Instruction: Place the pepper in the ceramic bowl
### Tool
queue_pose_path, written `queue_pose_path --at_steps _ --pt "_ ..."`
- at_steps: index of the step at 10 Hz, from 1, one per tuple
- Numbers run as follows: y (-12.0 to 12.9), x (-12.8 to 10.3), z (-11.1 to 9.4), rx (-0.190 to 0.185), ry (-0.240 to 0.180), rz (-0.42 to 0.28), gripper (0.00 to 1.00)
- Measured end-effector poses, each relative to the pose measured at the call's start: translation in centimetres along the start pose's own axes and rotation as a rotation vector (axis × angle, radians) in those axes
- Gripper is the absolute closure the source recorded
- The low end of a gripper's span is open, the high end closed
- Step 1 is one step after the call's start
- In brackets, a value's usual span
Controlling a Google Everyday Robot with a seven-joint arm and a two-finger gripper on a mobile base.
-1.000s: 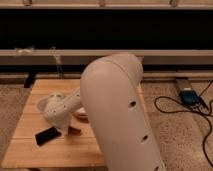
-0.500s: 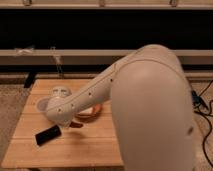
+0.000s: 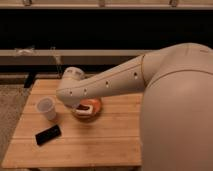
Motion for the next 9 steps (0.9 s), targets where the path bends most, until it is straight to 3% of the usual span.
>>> queue_pose_path --at_steps 4,7,9 --pt "-6.0 1.0 2.5 0.026 -0.052 0.071 0.50" --pt "-5.8 0.8 4.9 0.015 -0.056 0.087 0.23" --pt "-5.9 0.8 5.7 0.015 -0.053 0.091 0.20"
